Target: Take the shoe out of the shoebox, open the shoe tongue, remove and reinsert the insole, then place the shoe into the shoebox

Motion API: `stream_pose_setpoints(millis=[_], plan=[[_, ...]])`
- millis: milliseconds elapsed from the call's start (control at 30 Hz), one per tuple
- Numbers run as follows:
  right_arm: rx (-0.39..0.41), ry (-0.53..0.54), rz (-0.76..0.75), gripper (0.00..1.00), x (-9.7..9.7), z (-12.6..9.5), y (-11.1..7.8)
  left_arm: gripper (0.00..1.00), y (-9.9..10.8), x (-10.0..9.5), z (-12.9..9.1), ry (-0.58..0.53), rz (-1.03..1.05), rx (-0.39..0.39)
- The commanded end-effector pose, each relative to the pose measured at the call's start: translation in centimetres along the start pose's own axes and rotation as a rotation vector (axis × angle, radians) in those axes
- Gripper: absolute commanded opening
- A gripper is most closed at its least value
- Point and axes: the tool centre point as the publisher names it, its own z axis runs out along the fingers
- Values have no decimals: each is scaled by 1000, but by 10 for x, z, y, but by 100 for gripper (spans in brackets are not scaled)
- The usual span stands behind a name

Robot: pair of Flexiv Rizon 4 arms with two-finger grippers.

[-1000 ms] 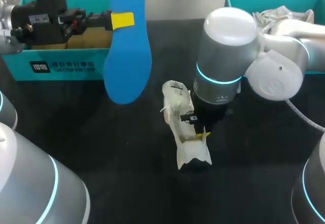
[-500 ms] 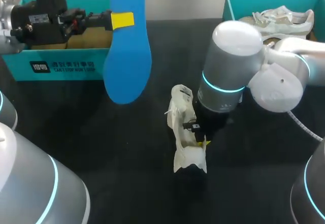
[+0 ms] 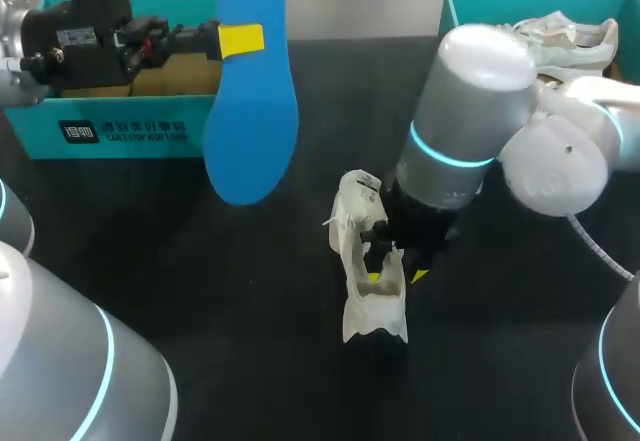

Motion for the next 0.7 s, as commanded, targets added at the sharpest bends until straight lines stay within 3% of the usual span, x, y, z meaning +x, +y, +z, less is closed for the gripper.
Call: stream_pose_setpoints(millis=[33, 200, 567, 633, 700], plan=[[-13, 85, -11, 100, -17, -28, -10, 0, 0, -1, 0, 0, 0, -3], [9, 223, -71, 100, -18, -60, -10, 0, 0, -1, 0, 0, 0, -3], [9, 223, -71, 100, -18, -60, -10, 0, 0, -1, 0, 0, 0, -3], [53, 456, -13, 100, -17, -53, -2, 0, 0, -1, 0, 0, 0, -3], [24, 567, 9, 100, -18, -63, 7, 0, 0, -1, 0, 0, 0, -3]])
